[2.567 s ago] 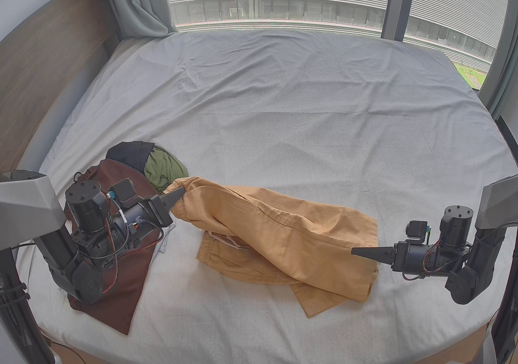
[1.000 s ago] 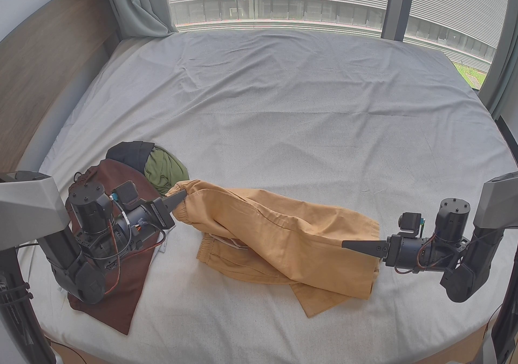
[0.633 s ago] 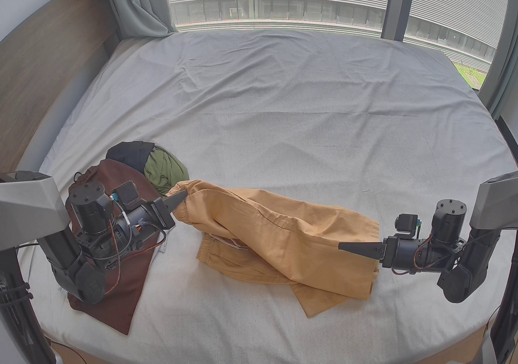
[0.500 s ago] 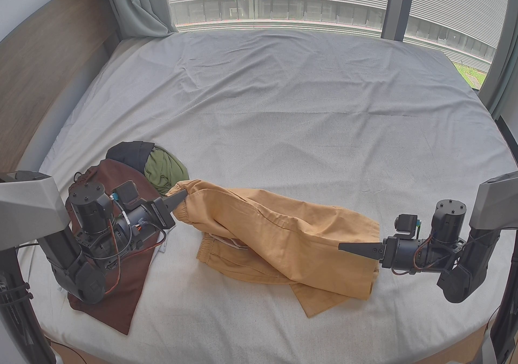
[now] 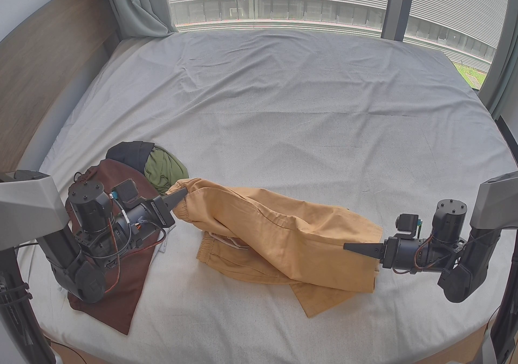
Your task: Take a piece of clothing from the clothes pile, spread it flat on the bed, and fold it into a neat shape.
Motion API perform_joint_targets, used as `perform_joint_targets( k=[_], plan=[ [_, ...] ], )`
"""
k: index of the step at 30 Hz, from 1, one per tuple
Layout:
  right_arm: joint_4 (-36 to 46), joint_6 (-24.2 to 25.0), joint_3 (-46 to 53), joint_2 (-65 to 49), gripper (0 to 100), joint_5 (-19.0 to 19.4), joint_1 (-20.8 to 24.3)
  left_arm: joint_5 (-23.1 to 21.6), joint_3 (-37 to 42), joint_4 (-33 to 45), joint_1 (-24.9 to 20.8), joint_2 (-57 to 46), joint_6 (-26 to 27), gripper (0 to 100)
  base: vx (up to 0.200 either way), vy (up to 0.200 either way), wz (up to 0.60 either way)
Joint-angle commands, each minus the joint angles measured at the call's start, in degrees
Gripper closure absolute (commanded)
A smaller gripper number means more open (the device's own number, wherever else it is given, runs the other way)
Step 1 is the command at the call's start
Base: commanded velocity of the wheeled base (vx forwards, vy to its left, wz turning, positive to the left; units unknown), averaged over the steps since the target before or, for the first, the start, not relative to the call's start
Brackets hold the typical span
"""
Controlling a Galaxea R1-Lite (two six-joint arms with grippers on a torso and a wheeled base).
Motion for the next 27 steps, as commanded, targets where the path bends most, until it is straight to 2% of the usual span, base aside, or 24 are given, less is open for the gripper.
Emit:
perform_joint_targets(
  k=[1,6,13,27],
  plan=[
    [-0.01,-0.05,-0.08,-1.15,100,0.02,-0.39,-0.03,-0.80,-0.14,-0.01,-0.74,-0.03,100,0.000,0.000,0.00],
    [0.07,0.03,0.01,-3.96,100,0.02,-0.56,-0.38,-0.71,-0.14,0.52,-1.62,0.15,100,0.000,0.000,0.00],
    [0.16,0.21,0.27,-8.45,100,0.02,-0.48,-1.79,-0.36,-0.14,0.87,-2.93,3.22,100,0.000,0.000,0.00],
    [0.16,0.38,0.10,-16.27,100,0.02,-1.62,-4.16,-1.50,-0.05,5.71,-9.09,2.87,100,0.000,0.000,0.00]
  ],
)
